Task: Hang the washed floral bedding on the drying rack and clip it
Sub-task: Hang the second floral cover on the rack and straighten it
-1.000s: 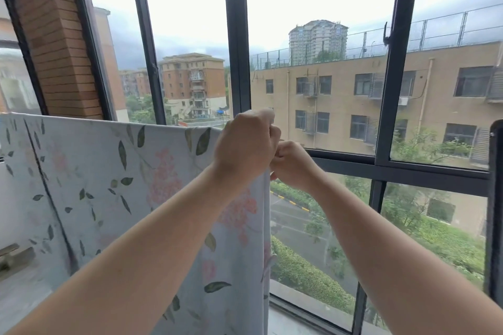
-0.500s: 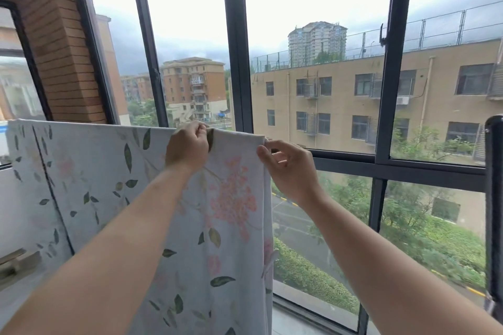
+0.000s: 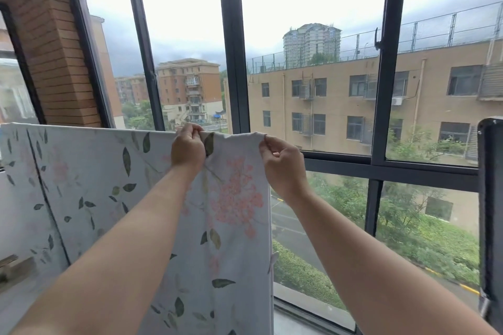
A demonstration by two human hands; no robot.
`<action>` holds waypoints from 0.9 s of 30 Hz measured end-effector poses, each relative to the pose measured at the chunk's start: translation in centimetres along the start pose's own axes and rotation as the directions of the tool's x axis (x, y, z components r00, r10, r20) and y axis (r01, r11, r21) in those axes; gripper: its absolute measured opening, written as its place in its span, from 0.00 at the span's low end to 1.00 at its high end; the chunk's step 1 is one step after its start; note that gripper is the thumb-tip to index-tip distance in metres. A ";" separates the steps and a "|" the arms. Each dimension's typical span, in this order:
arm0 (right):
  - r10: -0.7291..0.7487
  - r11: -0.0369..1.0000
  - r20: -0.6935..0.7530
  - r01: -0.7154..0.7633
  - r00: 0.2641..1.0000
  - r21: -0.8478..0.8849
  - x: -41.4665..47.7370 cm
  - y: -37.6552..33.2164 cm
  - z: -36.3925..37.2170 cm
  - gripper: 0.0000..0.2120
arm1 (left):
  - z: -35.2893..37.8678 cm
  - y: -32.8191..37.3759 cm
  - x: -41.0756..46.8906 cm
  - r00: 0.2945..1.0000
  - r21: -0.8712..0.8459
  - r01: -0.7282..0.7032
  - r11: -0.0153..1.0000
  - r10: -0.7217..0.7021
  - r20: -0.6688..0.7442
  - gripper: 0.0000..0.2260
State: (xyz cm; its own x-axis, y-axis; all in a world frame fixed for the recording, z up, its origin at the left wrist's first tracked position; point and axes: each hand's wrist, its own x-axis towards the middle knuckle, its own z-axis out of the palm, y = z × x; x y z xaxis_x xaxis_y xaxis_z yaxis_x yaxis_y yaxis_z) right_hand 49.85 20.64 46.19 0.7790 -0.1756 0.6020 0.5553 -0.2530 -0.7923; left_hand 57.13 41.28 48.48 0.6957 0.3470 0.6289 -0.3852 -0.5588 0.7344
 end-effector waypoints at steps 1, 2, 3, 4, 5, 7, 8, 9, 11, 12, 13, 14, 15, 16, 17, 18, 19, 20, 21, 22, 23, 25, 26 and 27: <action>0.013 1.000 0.049 -0.012 0.999 -0.024 0.0 0.1 0.0 0.16 | 0.2 -0.1 0.0 1.000 0.003 -0.001 1.000 0.001 -0.019 0.11; 0.026 0.999 0.083 -0.022 0.996 -0.048 0.1 0.3 0.0 0.19 | 0.3 -0.1 -0.1 0.999 0.006 -0.006 1.000 0.007 -0.037 0.11; 0.039 0.997 0.106 -0.032 0.994 -0.073 0.2 0.5 -0.1 0.23 | 0.4 -0.2 -0.2 0.998 0.005 -0.016 1.000 0.016 -0.053 0.11; 0.047 0.996 0.127 -0.036 0.991 -0.086 0.4 0.6 -0.1 0.28 | 0.4 -0.2 -0.3 0.997 0.003 -0.026 1.000 0.026 -0.067 0.11; 0.052 0.994 0.150 -0.037 0.987 -0.101 0.4 0.6 -0.2 0.32 | 0.5 -0.1 -0.4 0.997 -0.001 -0.032 0.999 0.032 -0.076 0.11; 0.068 0.992 0.198 -0.046 0.978 -0.117 0.4 0.3 -0.1 0.32 | 0.6 -0.1 -0.6 0.996 -0.003 -0.040 0.999 0.040 -0.083 0.12; 0.066 0.993 0.227 -0.043 0.972 -0.108 0.3 0.0 -0.1 0.30 | 0.8 0.0 -0.7 0.995 -0.001 -0.046 0.999 0.046 -0.086 0.12; 0.069 0.995 0.254 -0.048 0.965 -0.087 0.4 -0.4 -0.1 0.28 | 0.8 0.0 -0.8 0.995 0.002 -0.050 0.999 0.050 -0.090 0.12; 0.085 0.995 0.265 -0.070 0.960 -0.064 0.8 -1.2 -0.3 0.25 | 0.8 -0.1 -0.8 0.993 -0.002 -0.053 0.999 0.052 -0.108 0.12; 0.097 0.995 0.256 -0.089 0.962 -0.041 0.9 -1.3 -0.3 0.25 | 0.8 0.0 -0.8 0.992 -0.005 -0.053 0.999 0.053 -0.111 0.12; 0.119 0.992 0.247 -0.125 0.962 0.005 1.0 -1.2 -0.3 0.24 | 0.7 0.1 -0.9 0.993 -0.005 -0.052 0.999 0.051 -0.109 0.12; 0.138 0.987 0.249 -0.154 0.959 0.047 0.9 -1.1 -0.4 0.22 | 0.7 0.2 -0.9 0.993 -0.003 -0.050 0.999 0.049 -0.105 0.12; 0.136 0.986 0.267 -0.157 0.954 0.059 0.7 -1.0 -0.4 0.21 | 0.7 0.2 -0.9 0.993 -0.003 -0.048 0.999 0.048 -0.104 0.12; 0.124 0.990 0.295 -0.137 0.947 0.023 0.5 -0.6 -0.3 0.21 | 0.6 0.1 -0.8 0.993 -0.010 -0.044 0.999 0.043 -0.108 0.12; 0.107 0.994 0.324 -0.105 0.940 -0.025 0.4 -0.4 -0.3 0.21 | 0.6 0.1 -0.7 0.993 -0.020 -0.044 0.999 0.041 -0.115 0.12; 0.094 0.995 0.319 -0.079 0.943 -0.060 0.4 -0.4 -0.2 0.23 | 0.6 0.0 -0.7 0.992 -0.025 -0.044 0.999 0.041 -0.117 0.12; 0.083 0.995 0.279 -0.065 0.957 -0.074 0.6 -0.4 -0.2 0.29 | 0.6 0.1 -0.7 0.992 -0.026 -0.044 0.999 0.041 -0.116 0.12; 0.079 0.996 0.236 -0.066 0.969 -0.062 0.7 -0.5 -0.2 0.33 | 0.5 0.1 -0.6 0.992 -0.025 -0.045 0.999 0.042 -0.115 0.12; 0.079 0.997 0.218 -0.072 0.973 -0.042 0.9 -0.6 -0.2 0.35 | 0.5 0.1 -0.6 0.993 -0.023 -0.046 0.999 0.043 -0.113 0.12; 0.074 0.997 0.221 -0.069 0.972 -0.028 1.0 -0.5 -0.1 0.32 | 0.5 0.1 -0.6 0.993 -0.021 -0.045 0.999 0.042 -0.110 0.12; 0.054 0.999 0.222 -0.052 0.973 -0.016 0.9 -0.7 -0.2 0.26 | 0.5 0.0 -0.6 0.993 -0.021 -0.046 0.999 0.044 -0.108 0.12; 0.019 1.000 0.169 -0.022 0.985 0.015 0.8 -0.8 -0.5 0.22 | 0.5 -0.2 -0.6 0.994 -0.029 -0.048 0.998 0.045 -0.100 0.12; 0.017 1.000 0.126 -0.020 0.992 0.023 0.8 -0.9 -0.7 0.24 | 0.5 -0.2 -0.6 0.995 -0.034 -0.044 0.998 0.041 -0.093 0.13; 0.025 0.999 0.093 -0.028 0.995 0.031 0.9 -0.7 -0.8 0.25 | 0.5 -0.1 -0.6 0.996 -0.035 -0.039 0.999 0.036 -0.085 0.13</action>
State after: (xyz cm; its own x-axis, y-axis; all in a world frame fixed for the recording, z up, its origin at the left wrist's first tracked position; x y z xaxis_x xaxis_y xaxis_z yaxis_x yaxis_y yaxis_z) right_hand 49.96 19.94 47.35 0.8162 -0.0931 0.5703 0.5421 -0.2184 -0.8115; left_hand 57.11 40.75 47.88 0.6273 0.3899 0.6742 -0.4330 -0.5450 0.7180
